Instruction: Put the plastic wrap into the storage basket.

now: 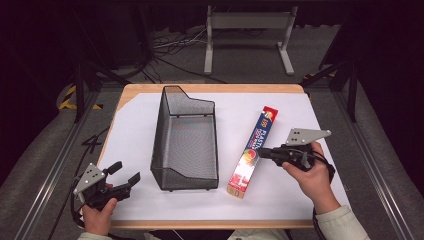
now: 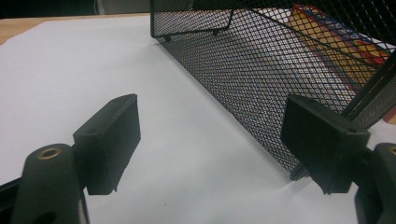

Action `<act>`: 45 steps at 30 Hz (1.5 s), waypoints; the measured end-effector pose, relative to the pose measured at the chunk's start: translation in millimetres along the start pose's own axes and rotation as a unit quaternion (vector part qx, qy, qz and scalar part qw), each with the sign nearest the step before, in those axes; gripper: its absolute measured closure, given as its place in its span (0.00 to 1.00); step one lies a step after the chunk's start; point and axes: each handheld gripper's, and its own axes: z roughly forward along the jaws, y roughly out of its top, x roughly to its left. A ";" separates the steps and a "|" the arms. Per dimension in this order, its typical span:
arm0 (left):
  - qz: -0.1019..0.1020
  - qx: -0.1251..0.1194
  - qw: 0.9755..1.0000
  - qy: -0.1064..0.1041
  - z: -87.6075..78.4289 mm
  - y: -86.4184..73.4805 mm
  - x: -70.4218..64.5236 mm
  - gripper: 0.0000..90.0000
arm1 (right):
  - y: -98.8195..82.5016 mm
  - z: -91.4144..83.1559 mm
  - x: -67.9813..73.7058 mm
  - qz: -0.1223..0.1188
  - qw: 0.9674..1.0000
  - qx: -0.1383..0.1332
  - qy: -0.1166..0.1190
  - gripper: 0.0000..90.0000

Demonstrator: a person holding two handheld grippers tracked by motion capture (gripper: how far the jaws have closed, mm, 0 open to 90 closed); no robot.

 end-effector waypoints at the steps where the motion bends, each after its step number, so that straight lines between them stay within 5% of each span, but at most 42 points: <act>1: -0.001 0.000 1.000 0.001 0.1 0.0 0.0 0.23 | 2.7 1.7 0.2 -0.002 1.000 0.001 0.001 1.00; 13: 0.005 0.003 1.000 0.004 1.4 0.0 -0.2 0.23 | 31.7 31.8 4.5 -0.003 0.999 0.038 0.030 1.00; 23: 0.010 0.011 1.000 0.009 4.3 -0.8 -1.4 0.23 | 33.0 71.4 8.5 -0.001 0.993 0.111 0.043 1.00; 33: 0.012 0.015 1.000 0.012 5.0 -1.0 -2.0 0.24 | 25.9 99.8 14.6 -0.012 0.979 0.197 0.046 1.00; 45: 0.016 0.019 1.000 0.016 6.3 -1.1 -2.5 0.24 | 18.9 117.9 19.1 -0.020 0.967 0.248 0.051 1.00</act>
